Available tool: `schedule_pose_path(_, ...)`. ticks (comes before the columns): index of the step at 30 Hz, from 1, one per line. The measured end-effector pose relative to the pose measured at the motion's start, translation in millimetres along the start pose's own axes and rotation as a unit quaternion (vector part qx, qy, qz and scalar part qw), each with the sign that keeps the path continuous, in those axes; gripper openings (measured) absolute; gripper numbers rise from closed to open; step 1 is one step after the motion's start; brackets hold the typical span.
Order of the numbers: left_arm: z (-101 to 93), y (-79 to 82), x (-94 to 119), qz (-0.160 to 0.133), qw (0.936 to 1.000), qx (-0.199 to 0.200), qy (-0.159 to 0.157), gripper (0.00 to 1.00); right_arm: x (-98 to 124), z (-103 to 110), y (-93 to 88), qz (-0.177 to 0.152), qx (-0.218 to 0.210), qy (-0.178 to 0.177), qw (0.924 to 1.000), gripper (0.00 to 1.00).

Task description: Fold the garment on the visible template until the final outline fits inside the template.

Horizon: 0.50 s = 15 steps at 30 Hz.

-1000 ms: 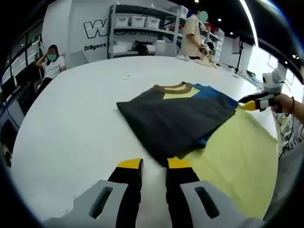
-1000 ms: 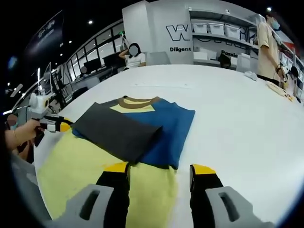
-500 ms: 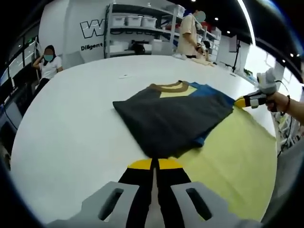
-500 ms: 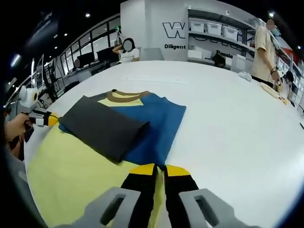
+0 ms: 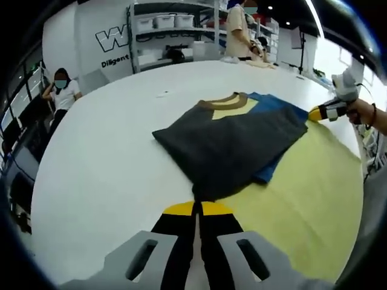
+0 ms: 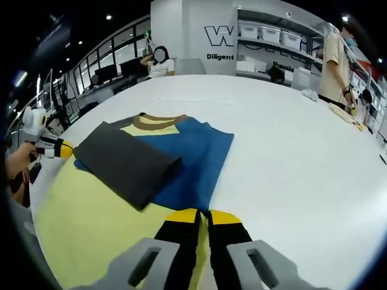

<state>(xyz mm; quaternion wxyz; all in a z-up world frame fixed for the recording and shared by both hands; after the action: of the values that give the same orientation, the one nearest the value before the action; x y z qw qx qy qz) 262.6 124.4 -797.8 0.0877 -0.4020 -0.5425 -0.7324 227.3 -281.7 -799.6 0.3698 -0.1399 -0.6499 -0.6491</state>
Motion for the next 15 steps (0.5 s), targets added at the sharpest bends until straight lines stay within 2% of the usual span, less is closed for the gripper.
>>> schedule_pose_path(9, 12.2, -2.5, 3, 0.008, 0.9996, -0.017, 0.02, 0.0, 2, 13, -2.0, 0.009, -0.027, 0.019, 0.9994, 0.0)
schedule_pose_path(15, 18.4, -5.2, 7, 0.012, 0.999, -0.028, 0.032, 0.0, 2, 26, -2.8, 0.01, -0.028, 0.028, 0.9992, 0.0)
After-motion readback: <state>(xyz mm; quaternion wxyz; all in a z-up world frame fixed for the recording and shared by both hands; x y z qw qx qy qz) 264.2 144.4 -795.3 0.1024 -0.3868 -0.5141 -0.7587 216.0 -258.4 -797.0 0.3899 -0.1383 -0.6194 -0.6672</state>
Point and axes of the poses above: the point that each gripper's makers call its tool centre point, and the gripper's own axes: x roughly backward along the fingers, z roughly to its left, y roughly out of its top, the point moved 9 cm from there along x, roughly backward along the fingers, and after that the axes turned 5 degrees about y, right-handed, at the moved point
